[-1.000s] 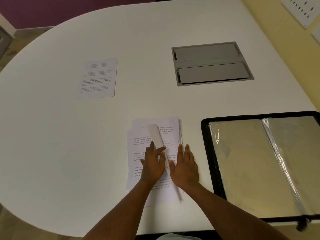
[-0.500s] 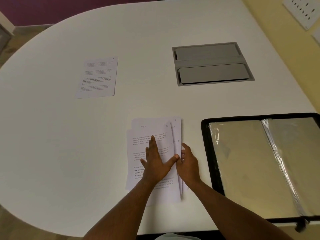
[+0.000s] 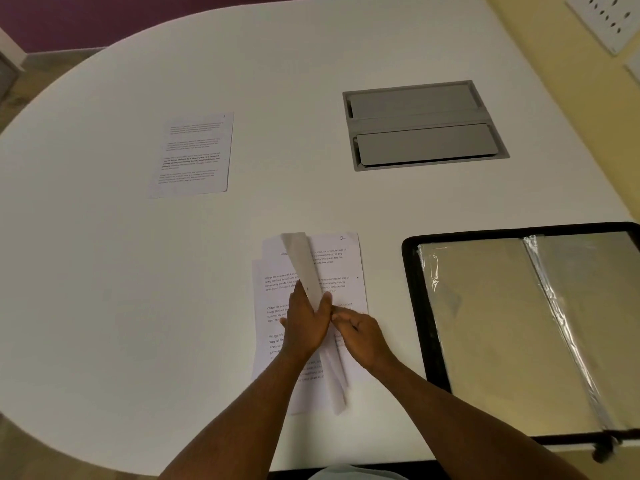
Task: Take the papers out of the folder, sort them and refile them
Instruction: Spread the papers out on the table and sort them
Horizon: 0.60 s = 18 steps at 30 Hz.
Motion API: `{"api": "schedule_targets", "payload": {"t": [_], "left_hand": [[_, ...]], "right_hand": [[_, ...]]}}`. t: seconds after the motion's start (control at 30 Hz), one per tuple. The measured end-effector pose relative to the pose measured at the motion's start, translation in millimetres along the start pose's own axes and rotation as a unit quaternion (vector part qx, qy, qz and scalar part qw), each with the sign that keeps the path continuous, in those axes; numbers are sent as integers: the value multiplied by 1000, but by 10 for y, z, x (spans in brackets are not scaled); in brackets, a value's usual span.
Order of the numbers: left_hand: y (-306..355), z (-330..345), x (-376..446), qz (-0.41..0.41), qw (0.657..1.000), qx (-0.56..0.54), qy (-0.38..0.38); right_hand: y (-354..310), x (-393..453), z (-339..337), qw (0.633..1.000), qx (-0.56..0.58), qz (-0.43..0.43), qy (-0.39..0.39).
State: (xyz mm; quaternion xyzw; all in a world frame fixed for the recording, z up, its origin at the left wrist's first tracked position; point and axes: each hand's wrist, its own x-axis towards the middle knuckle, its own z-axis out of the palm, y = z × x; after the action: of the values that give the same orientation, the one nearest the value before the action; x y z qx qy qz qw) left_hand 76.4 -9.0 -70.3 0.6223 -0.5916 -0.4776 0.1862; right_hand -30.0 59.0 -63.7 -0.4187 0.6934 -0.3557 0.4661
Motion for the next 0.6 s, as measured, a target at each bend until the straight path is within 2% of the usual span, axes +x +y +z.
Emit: {"api": "schedule_targets", "payload": {"t": [0.07, 0.1, 0.17, 0.27, 0.47, 0.6], "left_hand": [[-14, -6, -10, 12, 1000, 25, -6], [-10, -13, -23, 21, 999, 37, -7], [-5, -17, -44, 35, 998, 53, 0], [-16, 0, -60, 46, 997, 54, 28], [-64, 9, -60, 54, 996, 66, 27], [-111, 30, -39, 67, 994, 80, 30]], "right_hand": [[87, -3, 20, 991, -92, -42, 89], [134, 4, 27, 974, -168, -57, 139], [129, 22, 4, 945, -272, 3, 184], [157, 69, -26, 933, -316, 98, 144], [151, 53, -18, 926, -343, 67, 141], [113, 25, 15, 897, -417, 31, 144]]}}
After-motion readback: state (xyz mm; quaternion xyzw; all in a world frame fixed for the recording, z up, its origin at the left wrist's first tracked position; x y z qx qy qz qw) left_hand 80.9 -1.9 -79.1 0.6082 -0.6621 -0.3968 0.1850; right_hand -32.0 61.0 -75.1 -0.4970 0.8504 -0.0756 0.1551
